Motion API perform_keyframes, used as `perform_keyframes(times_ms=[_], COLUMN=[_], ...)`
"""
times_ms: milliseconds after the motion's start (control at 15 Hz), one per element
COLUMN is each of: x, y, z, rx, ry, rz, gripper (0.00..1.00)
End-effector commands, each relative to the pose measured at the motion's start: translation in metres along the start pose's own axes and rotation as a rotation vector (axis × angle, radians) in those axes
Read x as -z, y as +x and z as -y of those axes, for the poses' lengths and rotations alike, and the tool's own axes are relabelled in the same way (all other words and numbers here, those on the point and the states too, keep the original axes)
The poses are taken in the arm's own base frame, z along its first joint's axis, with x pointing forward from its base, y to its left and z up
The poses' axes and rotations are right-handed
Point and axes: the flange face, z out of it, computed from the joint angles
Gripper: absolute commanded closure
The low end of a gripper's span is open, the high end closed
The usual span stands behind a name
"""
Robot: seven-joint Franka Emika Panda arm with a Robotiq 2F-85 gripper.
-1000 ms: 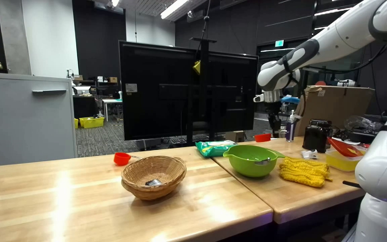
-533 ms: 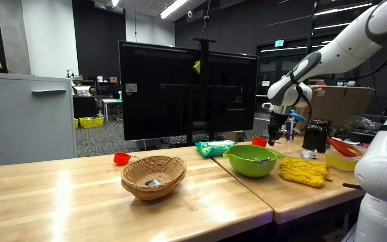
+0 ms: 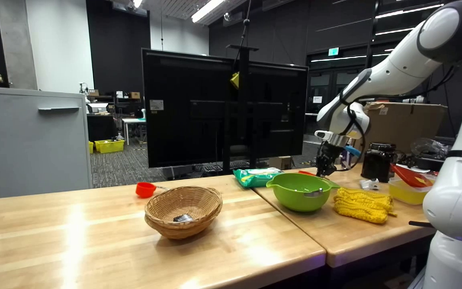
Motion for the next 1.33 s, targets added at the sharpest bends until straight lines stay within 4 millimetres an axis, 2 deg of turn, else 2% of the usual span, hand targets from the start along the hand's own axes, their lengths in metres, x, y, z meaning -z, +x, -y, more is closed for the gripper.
perform_keyframes(times_ms=[0, 267, 333, 467, 1000, 1267], x=[0.0, -0.014, -0.015, -0.013, 0.019, 0.051], y=[-0.01, -0.01, -0.008, -0.005, 0.002, 0.011], z=[-0.01, -0.015, -0.016, -0.018, -0.015, 0.0], rx=[0.005, 0.011, 0.014, 0.014, 0.029, 0.007], ry=[0.011, 0.041, 0.043, 0.046, 0.044, 0.152], rz=[0.079, 0.109, 0.111, 0.115, 0.266, 0.256], gripper=[0.96, 0.96, 0.6, 0.54, 0.01, 0.0])
